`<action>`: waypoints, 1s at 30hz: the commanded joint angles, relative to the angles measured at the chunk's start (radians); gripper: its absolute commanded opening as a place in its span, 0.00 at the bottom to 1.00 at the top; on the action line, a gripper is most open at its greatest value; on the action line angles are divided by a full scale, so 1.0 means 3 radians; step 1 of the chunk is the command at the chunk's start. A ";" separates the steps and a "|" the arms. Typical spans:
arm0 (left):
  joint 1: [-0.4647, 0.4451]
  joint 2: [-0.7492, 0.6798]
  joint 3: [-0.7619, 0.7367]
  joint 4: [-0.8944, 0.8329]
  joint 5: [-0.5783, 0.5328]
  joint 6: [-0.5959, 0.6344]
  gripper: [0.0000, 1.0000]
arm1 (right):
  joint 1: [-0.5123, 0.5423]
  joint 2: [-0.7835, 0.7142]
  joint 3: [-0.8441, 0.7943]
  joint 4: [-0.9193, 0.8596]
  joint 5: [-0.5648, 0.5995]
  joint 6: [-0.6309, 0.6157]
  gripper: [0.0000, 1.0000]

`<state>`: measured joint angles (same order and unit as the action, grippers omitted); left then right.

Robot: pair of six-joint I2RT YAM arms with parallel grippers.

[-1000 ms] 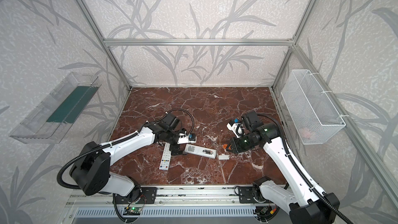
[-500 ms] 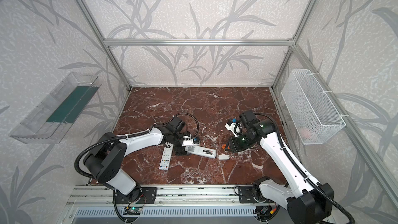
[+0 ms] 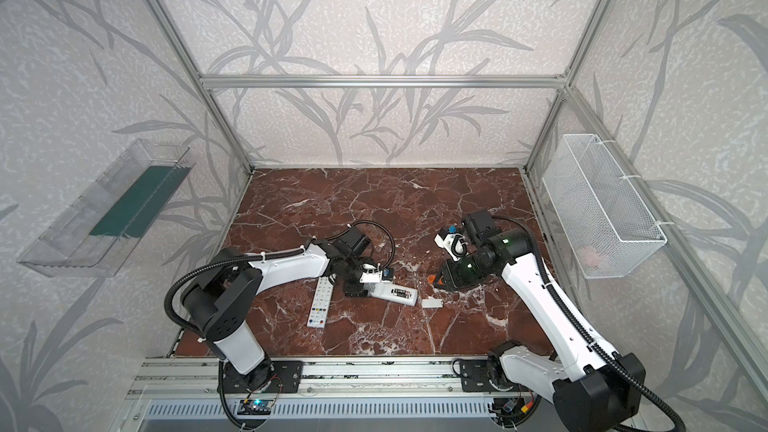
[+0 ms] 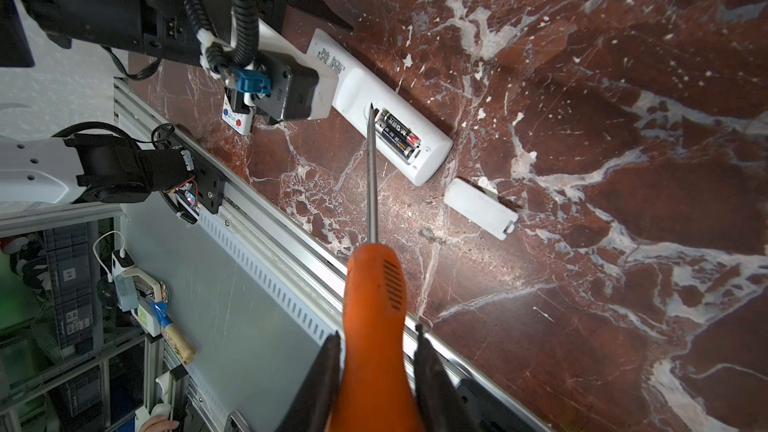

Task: Unload the batteries from the remote control
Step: 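Grasp the remote with the left gripper while the right gripper aims the screwdriver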

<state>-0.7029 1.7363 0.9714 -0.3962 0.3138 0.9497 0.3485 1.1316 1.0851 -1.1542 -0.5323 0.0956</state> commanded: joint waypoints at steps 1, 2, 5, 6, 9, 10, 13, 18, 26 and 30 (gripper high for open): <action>-0.0022 0.0118 0.0024 -0.0206 -0.0150 0.0118 0.65 | -0.0006 -0.0045 0.0123 -0.0164 0.0027 -0.0004 0.00; -0.0024 0.0114 0.0024 -0.0230 -0.0135 0.0141 0.64 | -0.0006 -0.0032 0.0139 -0.0205 0.0052 -0.0007 0.00; -0.0040 0.0116 0.0024 -0.0293 -0.0164 0.0173 0.59 | -0.0006 -0.0009 0.0181 -0.0313 0.0097 -0.0023 0.00; -0.0044 0.0117 0.0017 -0.0312 -0.0171 0.0187 0.58 | -0.0006 -0.0009 0.0199 -0.0337 0.0102 -0.0032 0.00; -0.0055 0.0131 0.0046 -0.0344 -0.0155 0.0173 0.50 | -0.0006 -0.0014 0.0224 -0.0395 0.0137 -0.0041 0.00; -0.0064 0.0141 0.0073 -0.0373 -0.0132 0.0156 0.46 | -0.0006 -0.0014 0.0228 -0.0413 0.0159 -0.0042 0.00; -0.0103 0.0177 0.0154 -0.0468 -0.0132 0.0116 0.33 | -0.0006 0.0019 0.0215 -0.0477 0.0225 -0.0060 0.00; -0.0207 0.0188 0.0144 -0.0459 -0.0255 0.0069 0.29 | -0.0006 0.0095 0.0097 -0.0372 0.0187 -0.0066 0.00; -0.0290 0.0171 0.0109 -0.0382 -0.0446 -0.0011 0.21 | 0.0009 0.0373 0.0010 -0.0210 0.0157 -0.0112 0.00; -0.0329 0.0156 0.0088 -0.0358 -0.0519 -0.0011 0.19 | 0.0027 0.0410 -0.0034 -0.0138 0.0170 -0.0094 0.00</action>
<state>-0.7845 1.7554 1.0206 -0.4652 0.1947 0.9463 0.3508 1.2549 1.0851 -1.2095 -0.4759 0.0772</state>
